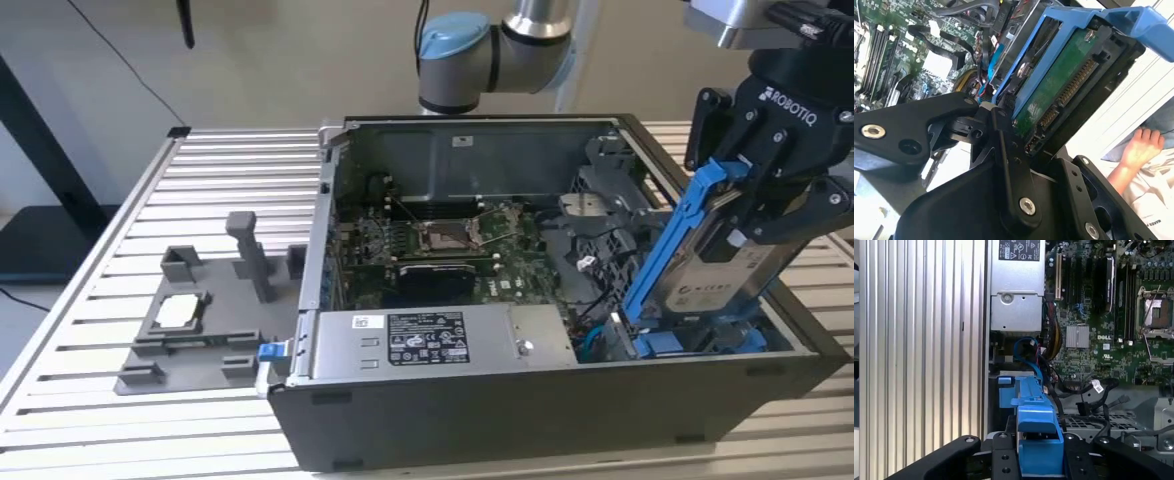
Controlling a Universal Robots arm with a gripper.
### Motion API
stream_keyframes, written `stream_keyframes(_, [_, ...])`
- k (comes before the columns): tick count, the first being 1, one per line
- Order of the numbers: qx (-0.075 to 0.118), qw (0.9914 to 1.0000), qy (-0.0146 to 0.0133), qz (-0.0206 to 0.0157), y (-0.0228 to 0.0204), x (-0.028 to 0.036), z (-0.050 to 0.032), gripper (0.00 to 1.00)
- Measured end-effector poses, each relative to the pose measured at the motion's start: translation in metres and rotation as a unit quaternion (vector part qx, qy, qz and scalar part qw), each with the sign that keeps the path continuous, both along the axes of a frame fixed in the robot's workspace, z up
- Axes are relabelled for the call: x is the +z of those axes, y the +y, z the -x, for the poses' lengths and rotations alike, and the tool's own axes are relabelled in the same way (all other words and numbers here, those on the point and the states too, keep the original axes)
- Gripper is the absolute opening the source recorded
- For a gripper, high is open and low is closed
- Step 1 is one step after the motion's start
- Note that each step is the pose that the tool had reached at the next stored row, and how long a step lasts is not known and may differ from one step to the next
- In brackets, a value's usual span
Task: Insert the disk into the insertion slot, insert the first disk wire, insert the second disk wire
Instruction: 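Insert the disk into the insertion slot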
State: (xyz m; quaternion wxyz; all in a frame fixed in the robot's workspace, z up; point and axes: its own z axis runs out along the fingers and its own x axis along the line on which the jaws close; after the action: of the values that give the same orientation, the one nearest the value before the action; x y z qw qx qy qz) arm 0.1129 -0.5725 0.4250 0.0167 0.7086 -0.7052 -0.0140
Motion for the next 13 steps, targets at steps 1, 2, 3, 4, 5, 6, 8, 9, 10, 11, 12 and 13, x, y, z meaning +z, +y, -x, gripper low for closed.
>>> stream_keyframes(1, [0.000,1.00000,0.0000,0.0000,0.0000,-0.0011,-0.0002,0.33])
stream_keyframes(2, [0.000,1.00000,0.0000,-0.0001,0.0000,-0.0021,-0.0004,0.33])
stream_keyframes(3, [0.000,1.00000,0.0000,0.0000,0.0000,-0.0029,-0.0006,0.33])
stream_keyframes(4, [0.000,1.00000,0.0000,-0.0001,0.0000,-0.0037,-0.0009,0.33])
stream_keyframes(5, [0.000,1.00000,0.0000,-0.0002,0.0000,-0.0044,-0.0012,0.33])
stream_keyframes(6, [0.000,1.00000,0.0000,-0.0003,0.0000,-0.0051,-0.0015,0.33])
stream_keyframes(8, [0.000,1.00000,0.0000,-0.0010,0.0000,-0.0064,-0.0020,0.33])
stream_keyframes(9, [0.000,1.00000,0.0000,-0.0013,0.0000,-0.0071,-0.0024,0.33])
stream_keyframes(10, [0.000,1.00000,0.0000,-0.0018,0.0000,-0.0080,-0.0026,0.33])
stream_keyframes(11, [0.000,1.00000,0.0000,-0.0024,0.0000,-0.0086,-0.0028,0.33])
stream_keyframes(12, [0.000,1.00000,0.0000,-0.0030,0.0000,-0.0094,-0.0031,0.33])
stream_keyframes(13, [0.000,0.99999,0.0000,-0.0035,0.0000,-0.0100,-0.0033,0.33])
